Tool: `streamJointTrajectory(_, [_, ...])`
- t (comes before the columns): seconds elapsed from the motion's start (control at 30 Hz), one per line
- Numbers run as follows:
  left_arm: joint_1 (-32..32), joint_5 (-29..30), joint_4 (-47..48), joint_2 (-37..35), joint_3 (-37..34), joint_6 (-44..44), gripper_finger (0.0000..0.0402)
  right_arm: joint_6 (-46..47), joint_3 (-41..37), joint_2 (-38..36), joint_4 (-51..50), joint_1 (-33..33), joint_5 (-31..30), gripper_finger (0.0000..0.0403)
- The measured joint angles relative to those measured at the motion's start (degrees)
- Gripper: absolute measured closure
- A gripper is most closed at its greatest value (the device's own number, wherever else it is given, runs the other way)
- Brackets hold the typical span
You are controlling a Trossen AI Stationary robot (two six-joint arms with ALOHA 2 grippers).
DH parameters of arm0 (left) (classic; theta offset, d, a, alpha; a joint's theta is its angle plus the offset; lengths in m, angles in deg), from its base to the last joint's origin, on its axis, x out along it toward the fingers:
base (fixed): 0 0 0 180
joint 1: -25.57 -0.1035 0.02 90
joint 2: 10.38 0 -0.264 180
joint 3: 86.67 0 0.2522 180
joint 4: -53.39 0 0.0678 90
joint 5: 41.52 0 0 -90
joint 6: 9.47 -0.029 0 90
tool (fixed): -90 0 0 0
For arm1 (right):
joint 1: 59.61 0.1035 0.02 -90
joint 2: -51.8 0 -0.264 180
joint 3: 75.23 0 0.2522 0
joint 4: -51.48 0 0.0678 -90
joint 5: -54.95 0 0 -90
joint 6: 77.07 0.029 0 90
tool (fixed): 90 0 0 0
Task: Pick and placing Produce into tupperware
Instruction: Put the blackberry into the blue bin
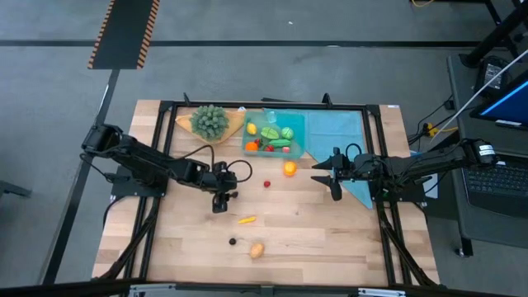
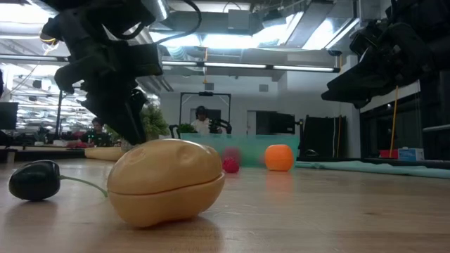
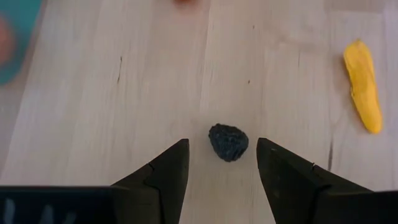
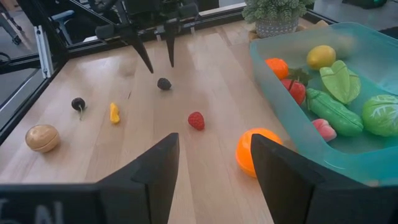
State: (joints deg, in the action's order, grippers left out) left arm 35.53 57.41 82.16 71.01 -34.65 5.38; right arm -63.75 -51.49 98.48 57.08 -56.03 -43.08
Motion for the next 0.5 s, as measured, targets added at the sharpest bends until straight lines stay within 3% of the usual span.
streamJointTrajectory(0.5, [1.67,0.0,-1.4,0.04,0.0,4.28,0.0222,-0.03,0.0,0.0,0.02,0.0,0.0,0.0201])
